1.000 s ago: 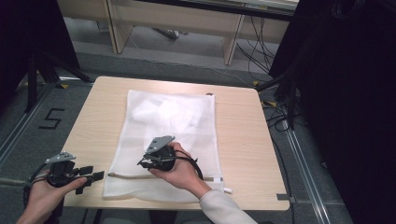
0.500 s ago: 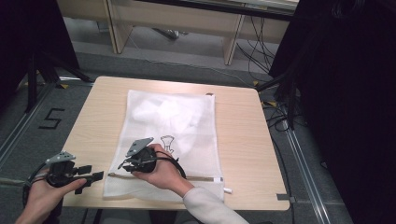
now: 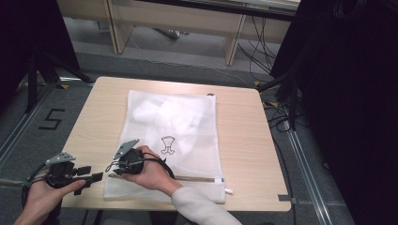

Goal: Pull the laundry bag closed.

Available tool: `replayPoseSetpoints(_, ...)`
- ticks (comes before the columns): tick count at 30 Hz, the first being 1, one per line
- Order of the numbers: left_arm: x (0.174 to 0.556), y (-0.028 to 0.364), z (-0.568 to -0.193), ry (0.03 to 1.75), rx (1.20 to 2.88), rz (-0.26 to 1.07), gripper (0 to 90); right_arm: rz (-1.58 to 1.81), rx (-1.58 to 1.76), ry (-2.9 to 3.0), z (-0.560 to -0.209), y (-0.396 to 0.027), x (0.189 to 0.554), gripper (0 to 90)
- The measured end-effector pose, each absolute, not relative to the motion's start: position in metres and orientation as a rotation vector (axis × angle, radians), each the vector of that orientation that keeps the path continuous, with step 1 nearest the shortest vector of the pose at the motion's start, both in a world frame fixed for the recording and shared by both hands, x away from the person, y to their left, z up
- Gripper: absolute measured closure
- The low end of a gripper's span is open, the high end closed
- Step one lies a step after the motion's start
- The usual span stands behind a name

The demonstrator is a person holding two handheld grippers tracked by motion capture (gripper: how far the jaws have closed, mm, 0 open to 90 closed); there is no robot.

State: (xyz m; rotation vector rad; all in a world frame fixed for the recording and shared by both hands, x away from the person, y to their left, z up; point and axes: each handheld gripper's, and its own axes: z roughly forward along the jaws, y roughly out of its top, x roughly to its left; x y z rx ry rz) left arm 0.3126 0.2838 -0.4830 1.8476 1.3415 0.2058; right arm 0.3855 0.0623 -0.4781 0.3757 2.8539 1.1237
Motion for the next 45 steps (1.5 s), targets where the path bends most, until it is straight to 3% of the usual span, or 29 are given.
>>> replayPoseSetpoints(14, 0.313, 0.284, -0.483, 1.342, 1.852, 0.205, 36.5, 1.062, 0.405, 2.922, -0.498, 0.08, 0.387, 74.5)
replayPoseSetpoints(24, 0.312, 0.283, -0.484, 1.344, 1.854, 0.197, 36.7, 1.065, 0.394, 2.938, -0.501, 0.085, 0.388, 82.0)
replayPoseSetpoints(37, 0.311, 0.277, -0.481, 1.28, 1.864, 0.184, 36.0, 1.101, 0.373, 2.88, -0.468, 0.07, 0.387, 82.1)
replayPoseSetpoints(45, 0.31, 0.262, -0.47, 1.214, 1.783, 0.113, 34.8, 1.127, 0.342, 2.833, -0.449, 0.061, 0.386, 82.2)
